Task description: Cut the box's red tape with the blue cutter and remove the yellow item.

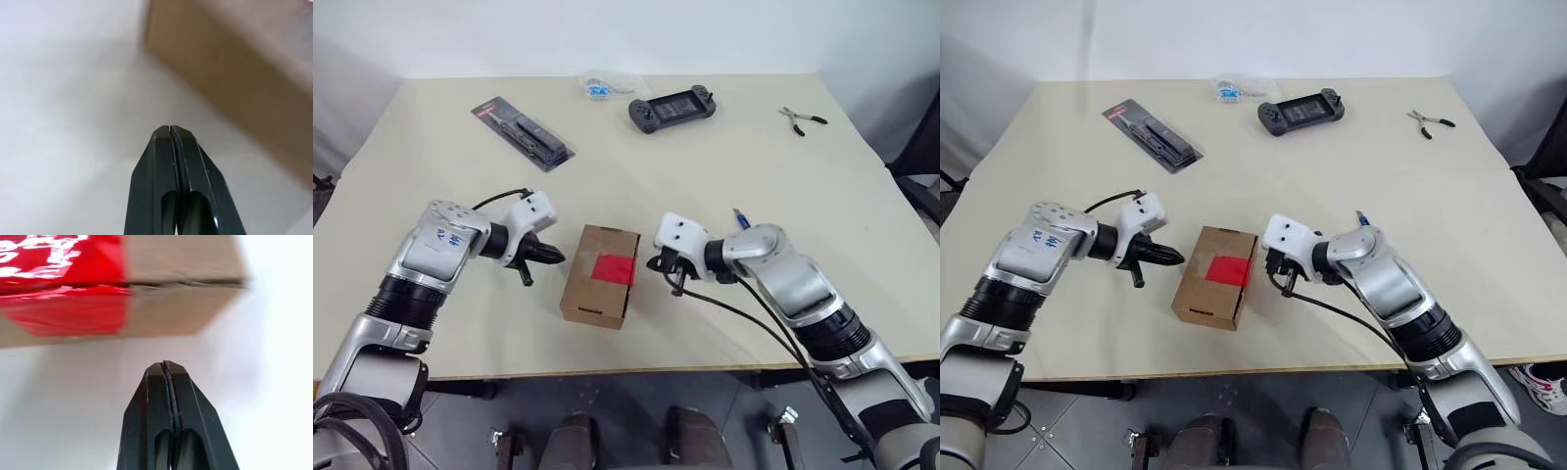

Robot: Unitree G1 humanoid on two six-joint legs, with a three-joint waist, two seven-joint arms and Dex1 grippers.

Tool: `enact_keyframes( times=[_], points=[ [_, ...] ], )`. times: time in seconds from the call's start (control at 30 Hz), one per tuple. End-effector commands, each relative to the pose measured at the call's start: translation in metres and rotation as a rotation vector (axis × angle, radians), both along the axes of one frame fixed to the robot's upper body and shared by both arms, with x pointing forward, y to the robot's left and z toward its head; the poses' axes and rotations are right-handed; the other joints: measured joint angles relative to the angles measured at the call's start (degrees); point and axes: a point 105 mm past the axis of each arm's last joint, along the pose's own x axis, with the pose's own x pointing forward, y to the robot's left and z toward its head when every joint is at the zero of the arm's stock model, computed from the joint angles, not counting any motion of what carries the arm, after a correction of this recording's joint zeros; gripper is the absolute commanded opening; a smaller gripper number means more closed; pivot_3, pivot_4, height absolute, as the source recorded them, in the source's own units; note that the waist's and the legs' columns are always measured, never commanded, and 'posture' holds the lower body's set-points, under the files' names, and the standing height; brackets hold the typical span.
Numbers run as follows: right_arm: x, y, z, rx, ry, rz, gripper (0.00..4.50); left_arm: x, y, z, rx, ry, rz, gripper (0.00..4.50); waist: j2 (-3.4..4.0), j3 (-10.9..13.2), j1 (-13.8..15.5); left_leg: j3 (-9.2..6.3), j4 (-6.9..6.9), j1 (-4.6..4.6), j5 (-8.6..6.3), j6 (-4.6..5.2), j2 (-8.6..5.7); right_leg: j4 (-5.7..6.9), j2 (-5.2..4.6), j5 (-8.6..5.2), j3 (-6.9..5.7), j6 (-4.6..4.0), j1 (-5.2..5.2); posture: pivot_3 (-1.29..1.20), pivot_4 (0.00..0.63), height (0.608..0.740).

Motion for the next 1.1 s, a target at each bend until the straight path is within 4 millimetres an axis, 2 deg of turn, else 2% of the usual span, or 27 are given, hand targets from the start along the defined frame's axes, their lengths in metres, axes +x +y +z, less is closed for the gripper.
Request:
enact_keyframes(
  times=[0.03, 0.17, 0.23, 0.33, 0.43, 0.53, 0.8, 0.97, 1.03, 1.1],
  points=[
    [0.006, -0.012, 0.028, 0.016, -0.099, -0.053, 1.24, 0.010, 0.003, 0.038, -0.035, -0.127, -0.017, 0.00, -0.03, 0.0, 0.2, 0.00, 0.00, -0.01, 0.00, 0.00, 0.00, -0.01, 0.00, 0.00, 0.00, 0.00, 0.00, 0.00, 0.150, 0.740],
    [0.007, -0.015, 0.052, 0.107, -0.112, -0.114, 2.62, 0.020, -0.031, 0.085, -0.288, -0.242, -0.082, 0.00, -0.09, 0.1, 0.4, -0.01, 0.06, -0.05, 0.00, 0.00, -0.01, -0.02, -0.01, 0.00, -0.01, 0.00, 0.00, 0.00, 0.150, 0.740],
    [0.006, -0.012, 0.057, 0.145, -0.094, -0.133, 3.31, 0.017, -0.042, 0.092, -0.349, -0.238, -0.122, 0.00, -0.09, 0.1, 0.2, -0.01, 0.07, -0.06, 0.00, 0.00, -0.01, -0.03, -0.01, 0.01, -0.01, 0.02, 0.00, 0.00, 0.150, 0.740],
    [-0.004, 0.011, 0.065, 0.238, -0.082, -0.121, 4.45, -0.002, -0.073, 0.090, -0.451, -0.147, -0.251, 0.00, -0.09, 0.1, -0.5, 0.00, -0.03, 0.03, 0.00, 0.00, 0.00, 0.07, 0.00, 0.02, 0.00, 0.03, 0.00, 0.00, 0.150, 0.740],
    [-0.009, 0.021, 0.046, 0.215, -0.077, -0.139, 4.45, -0.014, -0.076, 0.046, -0.312, -0.019, -0.308, 0.00, -0.08, 0.0, -1.2, -0.02, -0.07, 0.07, -0.01, -0.02, 0.02, 0.34, -0.01, 0.02, 0.00, 0.03, -0.12, 0.00, 0.150, 0.740],
    [-0.016, 0.025, 0.039, 0.195, -0.069, -0.126, 4.45, -0.020, -0.074, 0.027, -0.226, 0.026, -0.332, 0.00, -0.08, 0.0, -1.4, -0.01, -0.05, 0.05, -0.03, -0.05, 0.00, 0.42, -0.01, 0.02, 0.05, 0.03, -0.20, 0.00, 0.150, 0.740],
    [-0.034, 0.031, 0.023, 0.152, -0.017, -0.079, 4.45, -0.018, -0.064, 0.013, -0.143, 0.031, -0.302, 0.00, -0.10, 0.0, -1.3, 0.06, 0.06, -0.08, -0.03, -0.05, 0.00, 0.50, -0.02, 0.02, 0.18, 0.03, -0.41, 0.00, 0.150, 0.740],
    [-0.037, 0.032, 0.014, 0.118, -0.002, -0.058, 4.45, -0.014, -0.059, 0.010, -0.123, 0.018, -0.283, 0.00, -0.10, 0.0, -1.3, 0.07, 0.05, -0.06, -0.03, -0.05, 0.00, 0.51, -0.02, 0.01, 0.19, 0.03, -0.41, 0.00, 0.150, 0.740],
    [-0.029, 0.028, 0.020, 0.126, -0.027, -0.080, 4.45, -0.012, -0.058, 0.010, -0.118, 0.008, -0.271, 0.00, -0.10, 0.0, -1.3, 0.07, 0.06, -0.05, -0.03, -0.05, 0.00, 0.52, -0.02, 0.01, 0.20, 0.03, -0.40, 0.00, 0.150, 0.740],
    [-0.017, 0.022, 0.042, 0.178, -0.065, -0.119, 4.45, -0.012, -0.057, 0.010, -0.117, 0.007, -0.268, 0.00, -0.10, 0.0, -1.3, 0.08, 0.07, -0.05, -0.03, -0.05, 0.00, 0.52, -0.02, 0.01, 0.21, 0.03, -0.40, 0.00, 0.150, 0.740]
  ],
)
